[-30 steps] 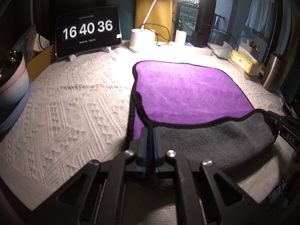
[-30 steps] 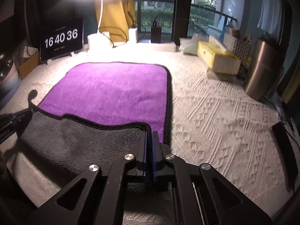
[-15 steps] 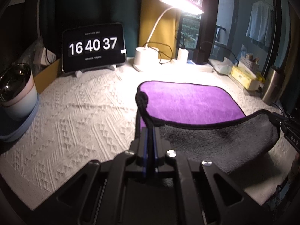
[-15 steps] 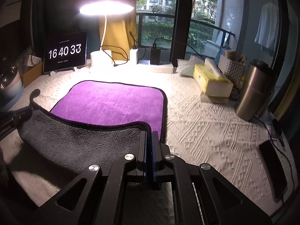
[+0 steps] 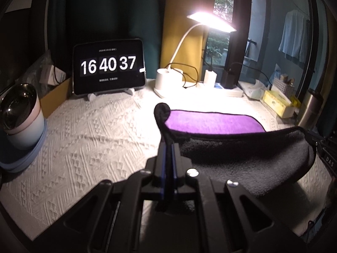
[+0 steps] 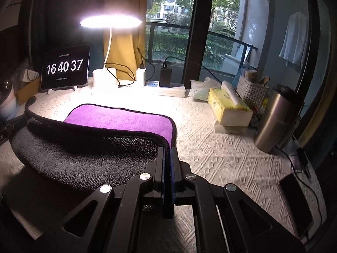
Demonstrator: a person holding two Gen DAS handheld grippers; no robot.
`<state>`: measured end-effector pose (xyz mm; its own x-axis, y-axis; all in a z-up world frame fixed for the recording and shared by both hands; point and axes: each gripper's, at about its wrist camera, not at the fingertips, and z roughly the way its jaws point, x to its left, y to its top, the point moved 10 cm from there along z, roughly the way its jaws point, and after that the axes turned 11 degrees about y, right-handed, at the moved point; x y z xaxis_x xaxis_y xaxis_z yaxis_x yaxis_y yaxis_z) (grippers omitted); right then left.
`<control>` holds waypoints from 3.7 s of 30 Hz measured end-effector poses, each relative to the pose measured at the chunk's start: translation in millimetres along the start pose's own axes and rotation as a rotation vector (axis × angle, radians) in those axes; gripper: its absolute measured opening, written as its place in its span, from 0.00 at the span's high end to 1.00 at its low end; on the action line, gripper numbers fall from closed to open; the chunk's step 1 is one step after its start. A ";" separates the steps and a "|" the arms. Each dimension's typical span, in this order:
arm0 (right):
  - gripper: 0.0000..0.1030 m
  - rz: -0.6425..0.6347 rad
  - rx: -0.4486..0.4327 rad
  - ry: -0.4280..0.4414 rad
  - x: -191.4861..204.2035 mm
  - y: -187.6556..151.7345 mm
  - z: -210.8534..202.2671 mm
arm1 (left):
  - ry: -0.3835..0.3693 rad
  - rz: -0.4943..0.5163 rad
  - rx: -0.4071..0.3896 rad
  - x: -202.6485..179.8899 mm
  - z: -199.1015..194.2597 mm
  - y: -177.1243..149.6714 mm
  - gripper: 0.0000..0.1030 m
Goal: Fold towel
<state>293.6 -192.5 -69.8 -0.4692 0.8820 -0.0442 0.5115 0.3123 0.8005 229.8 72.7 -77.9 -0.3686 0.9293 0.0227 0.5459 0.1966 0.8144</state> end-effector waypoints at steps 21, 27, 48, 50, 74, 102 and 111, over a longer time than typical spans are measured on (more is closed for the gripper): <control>0.95 0.002 -0.017 -0.014 -18.1 28.0 37.1 | 0.003 0.014 -0.029 -13.6 34.5 34.4 0.95; 0.95 -0.010 -0.029 -0.015 -21.0 40.1 47.1 | 0.005 0.005 -0.042 -14.2 45.1 44.9 0.95; 0.95 -0.040 -0.023 -0.014 -30.0 69.1 97.5 | -0.003 0.021 -0.025 -20.1 103.8 71.1 0.95; 0.95 -0.048 -0.020 -0.015 -31.0 71.0 103.7 | -0.003 0.026 -0.023 -21.8 110.5 72.6 0.95; 0.95 -0.028 0.138 -0.001 -51.7 47.8 183.8 | -0.015 0.060 0.175 -41.0 198.7 53.3 0.95; 0.61 0.065 0.219 0.032 -53.3 38.5 180.9 | 0.006 0.061 0.234 -41.2 187.3 43.4 0.09; 0.51 0.058 0.175 0.047 -40.7 44.5 146.7 | -0.018 0.041 0.140 -42.8 142.6 63.7 0.09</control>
<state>441.1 -162.7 -120.1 -0.4663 0.8841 0.0304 0.6545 0.3216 0.6843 387.7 90.0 -109.7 -0.3311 0.9426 0.0430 0.6603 0.1989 0.7242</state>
